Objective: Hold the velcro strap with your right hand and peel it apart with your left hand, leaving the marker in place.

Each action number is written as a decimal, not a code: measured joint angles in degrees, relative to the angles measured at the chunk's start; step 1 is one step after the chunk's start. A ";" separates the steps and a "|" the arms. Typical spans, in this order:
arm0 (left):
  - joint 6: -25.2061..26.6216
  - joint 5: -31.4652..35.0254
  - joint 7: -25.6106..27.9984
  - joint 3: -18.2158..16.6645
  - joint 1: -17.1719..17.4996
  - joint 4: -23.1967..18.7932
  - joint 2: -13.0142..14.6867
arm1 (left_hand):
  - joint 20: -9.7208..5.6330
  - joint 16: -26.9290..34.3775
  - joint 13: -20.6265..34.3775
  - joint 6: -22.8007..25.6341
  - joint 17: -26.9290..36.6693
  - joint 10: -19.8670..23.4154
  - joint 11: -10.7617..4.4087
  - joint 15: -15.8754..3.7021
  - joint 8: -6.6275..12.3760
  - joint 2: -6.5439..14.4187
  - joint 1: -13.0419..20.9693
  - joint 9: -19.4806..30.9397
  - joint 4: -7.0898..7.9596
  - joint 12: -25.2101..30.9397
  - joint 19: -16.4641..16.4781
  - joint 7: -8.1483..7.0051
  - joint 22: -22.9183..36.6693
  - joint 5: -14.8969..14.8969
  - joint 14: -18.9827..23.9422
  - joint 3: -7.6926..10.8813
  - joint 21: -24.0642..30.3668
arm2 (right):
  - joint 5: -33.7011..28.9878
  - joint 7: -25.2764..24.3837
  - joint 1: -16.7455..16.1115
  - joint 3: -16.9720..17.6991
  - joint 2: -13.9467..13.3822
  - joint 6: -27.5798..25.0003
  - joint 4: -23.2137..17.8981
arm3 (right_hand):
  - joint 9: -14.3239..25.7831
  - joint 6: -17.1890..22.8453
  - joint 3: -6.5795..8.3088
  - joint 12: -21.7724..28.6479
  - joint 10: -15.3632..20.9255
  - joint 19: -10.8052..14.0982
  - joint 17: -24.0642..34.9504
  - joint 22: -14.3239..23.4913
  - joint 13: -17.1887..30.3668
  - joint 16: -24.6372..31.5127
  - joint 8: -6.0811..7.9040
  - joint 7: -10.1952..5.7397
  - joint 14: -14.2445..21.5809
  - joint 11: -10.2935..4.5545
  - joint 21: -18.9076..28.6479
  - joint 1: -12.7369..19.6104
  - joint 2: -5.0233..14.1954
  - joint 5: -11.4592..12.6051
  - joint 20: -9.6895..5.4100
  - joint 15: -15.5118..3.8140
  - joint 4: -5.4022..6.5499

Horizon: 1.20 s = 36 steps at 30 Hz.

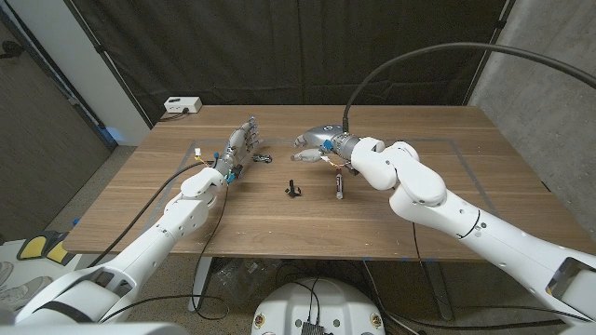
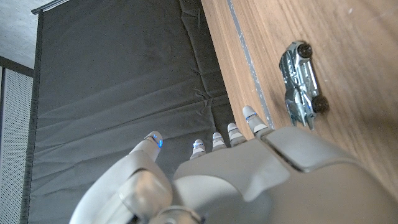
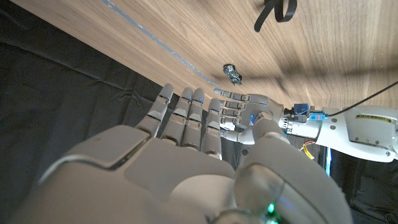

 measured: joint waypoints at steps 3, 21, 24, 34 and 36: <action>0.07 0.02 0.01 0.05 0.00 -0.02 0.00 | 0.00 0.00 0.00 0.00 0.00 0.00 0.00 0.22 0.00 0.00 0.00 0.00 0.00 0.00 0.00 0.00 0.00 0.00 0.22 0.00 0.00 | -0.80 1.30 0.15 -0.56 0.49 -0.13 0.22 | 0.00 0.00 0.00 -0.21 -0.55 -0.01 0.13 0.00 0.00 -0.66 -0.20 0.00 -1.14 0.55 0.00 0.68 0.07 -0.29 -0.01 0.54 0.00; 0.54 0.24 -0.51 0.58 -0.41 0.24 -0.13 | 0.20 0.00 0.00 0.00 0.27 0.00 0.00 0.31 -0.09 -0.01 -0.02 0.16 0.24 0.00 -0.22 0.00 -0.01 0.00 0.31 -0.24 0.00 | -3.75 7.50 0.44 -2.97 3.67 -0.56 2.26 | -0.01 2.47 0.46 -0.47 1.05 0.42 0.27 -0.01 0.00 -0.06 0.01 0.85 0.33 0.17 0.01 4.62 0.54 -0.50 -1.26 -0.30 -0.46; 0.66 0.28 -0.62 0.69 -0.47 0.38 -0.14 | 0.31 0.00 0.01 0.00 0.27 0.00 0.00 0.31 -0.22 -0.16 -0.16 0.16 0.24 0.00 -0.10 0.00 -0.01 0.00 0.31 -0.24 0.00 | -4.01 8.25 0.47 -3.36 4.13 -0.87 2.52 | -0.01 2.55 0.31 -0.47 1.20 0.51 0.27 -0.01 0.00 -0.01 0.01 0.92 0.39 0.32 0.01 4.83 0.75 -0.71 -1.34 -0.37 -0.31; 1.09 0.39 -1.12 0.86 -0.60 0.50 -0.13 | 0.30 0.00 0.15 0.00 0.27 0.00 0.00 0.30 -0.22 -0.17 -0.17 0.16 0.24 0.00 -0.10 0.00 -0.01 0.00 0.31 -0.24 0.00 | -4.72 9.48 0.56 -4.74 5.59 -1.48 3.72 | -0.01 5.12 0.29 -0.91 -0.27 0.49 0.53 -0.02 -0.01 -0.85 0.46 0.41 -2.09 -0.23 0.01 7.06 0.23 -1.13 -1.35 -0.37 -0.32; 1.15 0.41 -1.23 0.86 -0.60 0.50 -0.13 | 0.30 0.00 0.15 0.00 0.27 0.00 0.00 0.30 -0.22 -0.61 -0.61 0.16 0.24 0.00 -0.10 0.00 -0.01 0.00 0.31 -0.24 0.00 | -4.72 9.48 0.56 -5.13 5.96 -1.48 4.03 | -0.01 5.52 0.12 -1.31 -0.93 0.30 0.43 -0.02 -0.01 -0.86 0.46 0.41 -2.08 -0.31 0.01 7.58 0.42 -1.13 -1.54 -0.37 -0.49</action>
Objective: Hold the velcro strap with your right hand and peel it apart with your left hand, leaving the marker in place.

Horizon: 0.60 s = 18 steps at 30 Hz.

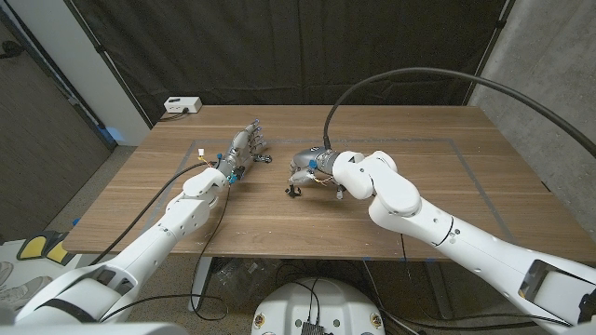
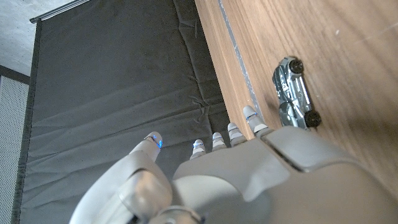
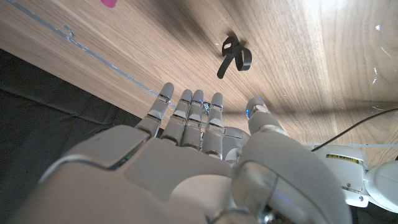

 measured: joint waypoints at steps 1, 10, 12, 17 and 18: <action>0.05 0.01 -0.12 0.18 -0.17 0.09 0.21 | 0.00 0.00 0.00 0.00 0.00 0.00 0.00 0.00 0.00 0.00 0.00 0.00 0.00 0.00 0.00 0.00 0.00 0.00 0.00 0.00 0.00 | -1.55 0.98 -0.03 -0.20 0.20 -1.24 0.15 | 0.00 0.13 -0.14 0.00 -0.12 0.00 -0.05 0.00 0.00 0.00 0.00 -0.07 -0.13 -0.12 -0.20 0.44 -0.24 -0.06 0.00 -0.13 -0.14; 0.32 0.04 -0.85 0.36 -0.36 0.21 0.49 | -0.01 0.00 0.00 0.00 0.00 0.00 0.00 0.00 0.00 0.05 0.05 0.00 0.00 0.00 0.00 0.00 0.00 0.00 0.00 0.00 0.00 | -4.74 0.49 -1.11 -1.47 1.71 -3.34 1.13 | 0.30 4.89 -0.30 0.27 1.48 0.50 -0.33 0.00 0.00 0.00 1.23 -0.95 0.38 -1.47 -0.19 5.37 -1.11 -0.88 -0.93 -0.56 -0.30; 0.34 0.04 -1.04 0.38 -0.38 0.21 0.59 | -0.01 0.00 -0.01 0.00 0.00 0.00 0.00 0.00 0.00 0.18 0.18 0.00 0.00 0.00 0.00 0.00 0.00 0.00 0.00 0.00 0.00 | -5.56 0.19 -1.34 -1.70 2.05 -3.71 1.41 | 0.30 6.20 -0.30 0.49 1.95 0.82 -0.33 0.00 0.00 0.00 1.45 -1.23 0.67 -1.37 -0.19 6.31 -1.50 -0.88 -1.24 -0.45 -0.30; 0.38 0.03 -1.42 0.38 -0.39 0.19 0.85 | -0.01 0.00 -0.01 0.00 0.00 0.00 0.00 0.00 0.00 0.18 0.18 -0.01 0.00 0.00 0.00 0.00 0.00 0.00 0.00 0.00 0.00 | -6.98 -0.55 -1.99 -2.25 2.99 -4.47 2.29 | 0.29 7.20 -0.54 0.49 2.28 0.82 -0.33 0.00 0.00 0.00 1.74 -1.64 0.67 -1.65 -0.19 7.20 -1.78 -0.88 -1.24 -0.45 -0.54; 0.39 0.02 -1.49 0.38 -0.39 0.19 0.85 | -0.01 0.00 -0.01 0.00 0.00 0.00 0.00 0.00 0.00 0.18 0.18 -0.01 0.00 0.00 0.00 0.00 0.00 0.00 0.00 0.00 0.00 | -6.98 -0.55 -2.10 -2.37 3.19 -4.47 2.48 | 0.29 7.58 -0.53 0.49 2.47 0.82 -0.33 -0.01 0.00 0.00 1.74 -1.83 0.67 -1.84 -0.19 7.36 -1.90 -0.88 -1.24 -0.45 -0.54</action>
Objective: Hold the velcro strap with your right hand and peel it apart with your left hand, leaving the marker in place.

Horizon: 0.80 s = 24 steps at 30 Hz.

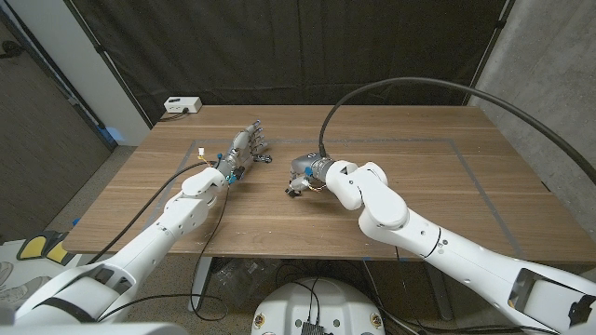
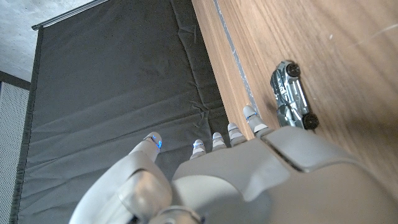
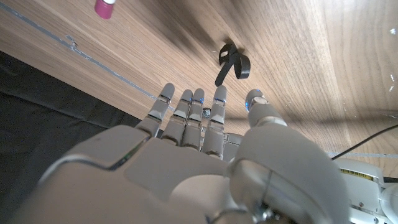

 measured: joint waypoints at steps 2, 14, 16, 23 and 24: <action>0.02 -0.04 -0.15 0.00 0.00 -0.10 0.16 | 0.00 0.00 0.00 0.00 0.00 0.00 0.00 0.00 0.00 0.00 0.00 0.00 0.00 0.00 0.00 0.00 0.00 0.00 0.00 0.00 0.00 | -0.92 -0.54 -0.20 -0.25 0.39 -0.50 0.37 | 0.00 0.50 0.00 0.19 0.23 0.00 0.00 0.00 0.00 0.00 0.00 -0.36 0.00 -0.23 0.00 0.86 0.01 0.00 0.00 0.00 0.00; 0.08 -0.42 -0.90 -0.19 0.01 -0.09 0.50 | -0.01 0.00 -0.01 0.00 -0.01 0.00 0.00 0.00 0.00 0.00 0.00 0.00 0.24 0.00 0.00 0.00 0.00 0.00 0.00 -0.24 0.00 | -2.13 -2.90 -1.04 -0.73 2.61 -2.02 3.07 | -0.01 3.89 -1.11 0.41 1.45 0.31 0.01 0.00 0.00 0.00 0.54 -1.03 -0.03 -0.23 0.00 3.19 -1.24 0.00 -0.30 -0.02 0.48; 0.08 -0.45 -1.06 -0.20 0.01 0.09 0.50 | -0.01 0.00 -0.01 0.00 -0.01 0.00 0.00 0.00 0.00 0.00 0.00 0.00 0.24 0.00 0.00 0.00 0.00 0.00 0.00 -0.24 0.00 | -1.91 -3.16 -1.13 -0.74 2.95 -2.23 3.48 | -0.01 4.19 -1.27 0.41 1.34 0.31 0.01 0.00 0.00 -0.33 0.54 -1.34 -0.46 -0.33 0.00 3.94 -1.20 0.03 -0.30 0.03 0.31; 0.08 -0.50 -1.55 -0.20 -0.35 0.76 0.33 | -0.01 0.00 -0.01 0.00 -0.01 0.00 0.00 0.00 -0.21 0.00 0.00 0.00 0.24 0.00 0.00 0.00 0.00 0.00 0.00 -0.24 0.00 | -0.92 -3.67 -1.11 -0.95 3.70 -3.10 4.32 | -0.01 4.50 -1.59 0.17 0.81 0.08 0.01 0.00 0.00 -0.54 0.54 -1.65 -1.68 -0.86 0.00 5.30 -1.35 0.28 -0.52 0.03 0.34; 0.07 -0.50 -1.59 -0.20 -0.35 0.76 0.33 | -0.01 0.00 -0.01 0.00 -0.01 0.00 0.00 0.00 -0.21 0.00 0.00 0.00 0.24 0.00 0.00 0.00 0.00 0.00 0.00 -0.24 -0.18 | -0.92 -3.67 -1.07 -1.01 3.77 -3.10 4.43 | -0.01 4.50 -1.66 0.17 0.81 0.08 0.01 0.00 0.00 -0.54 0.54 -1.65 -1.68 -0.86 0.00 5.34 -1.30 0.28 -0.52 0.03 0.41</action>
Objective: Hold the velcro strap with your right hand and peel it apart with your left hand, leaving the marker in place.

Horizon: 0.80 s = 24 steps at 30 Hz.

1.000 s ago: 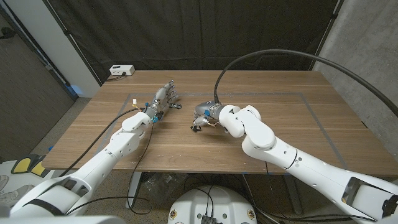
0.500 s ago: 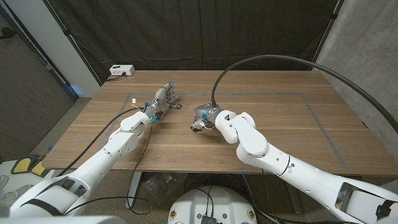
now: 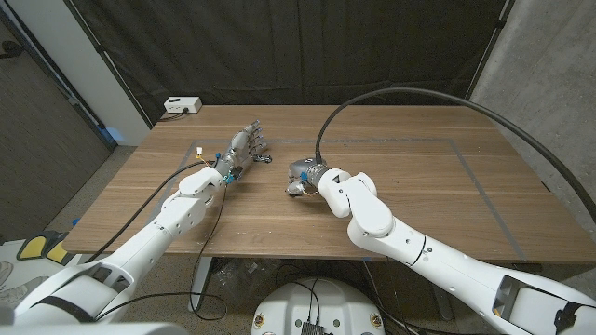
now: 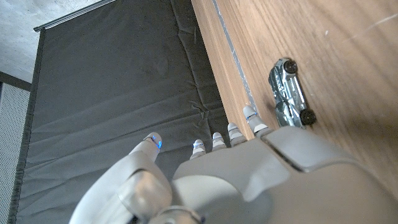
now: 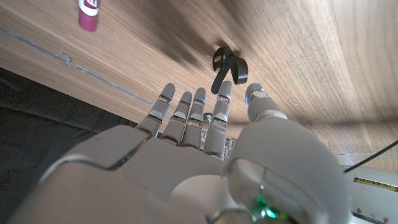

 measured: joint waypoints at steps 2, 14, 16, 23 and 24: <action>-0.06 -0.02 -0.16 0.00 0.00 0.00 0.00 | 0.00 0.00 0.00 0.00 0.00 0.00 0.00 0.00 0.00 0.00 0.00 0.00 0.00 0.00 0.00 0.00 0.00 0.00 0.00 0.00 -0.05 | 0.00 0.00 0.20 -0.12 0.20 0.00 0.29 | 0.00 0.30 0.00 0.00 0.00 0.00 0.00 0.00 0.00 -0.23 0.00 -0.30 -0.43 0.00 0.00 0.03 0.02 0.00 0.00 -0.01 0.00; -0.24 -0.04 -0.51 0.15 -0.72 1.35 -0.55 | 0.00 0.00 0.00 0.00 0.00 -0.21 -0.21 0.00 0.00 -0.01 -0.02 0.00 0.24 0.00 0.00 0.00 0.00 0.45 0.00 -0.24 -0.05 | 2.82 0.26 2.08 -1.93 0.87 -1.85 2.25 | 0.27 1.56 -0.63 -0.24 -0.36 -0.50 0.00 0.00 0.00 -0.44 -0.23 -0.70 -1.44 -0.65 -0.22 1.55 0.14 0.40 -0.50 0.00 0.31; -0.25 -0.04 -0.54 0.15 -0.72 1.35 -0.55 | 0.00 0.00 0.00 0.00 0.00 -0.21 -0.21 0.00 0.00 -0.01 -0.03 0.00 0.24 0.00 0.00 0.00 0.00 0.45 0.00 -0.24 -0.04 | 2.82 0.26 2.32 -2.19 0.92 -1.85 2.54 | 0.27 2.18 -0.64 -0.24 -0.08 -0.49 0.01 0.00 0.00 -0.44 -0.18 -0.68 -1.44 -0.93 -0.22 2.04 0.23 0.40 -0.50 0.00 0.32; -0.30 -0.04 -0.63 0.15 -0.72 1.35 -0.55 | 0.00 0.00 0.00 0.00 -0.01 -0.21 -0.21 0.00 0.00 0.35 -0.86 -0.01 0.24 0.00 0.00 0.00 0.00 0.45 0.00 -0.24 -0.04 | 2.82 0.26 3.02 -3.23 0.96 -1.85 3.75 | 0.27 5.11 -1.42 0.00 1.68 1.91 0.01 0.30 0.00 0.28 0.44 -1.02 0.49 -2.25 0.81 6.17 0.22 0.84 -2.04 -0.04 -0.16; -0.30 -0.04 -0.66 0.15 -0.72 1.35 -0.55 | 0.00 0.00 0.00 0.00 -0.01 -0.21 -0.21 0.00 0.00 0.35 -0.86 0.00 0.24 0.00 0.00 0.00 0.00 0.45 0.00 -0.24 -0.04 | 2.82 0.26 3.07 -3.34 0.97 -1.85 3.90 | 0.39 5.12 -1.42 0.03 1.92 2.56 0.01 0.30 0.00 0.48 0.44 -1.02 0.64 -2.40 1.15 7.11 0.43 1.00 -2.29 -0.01 -0.16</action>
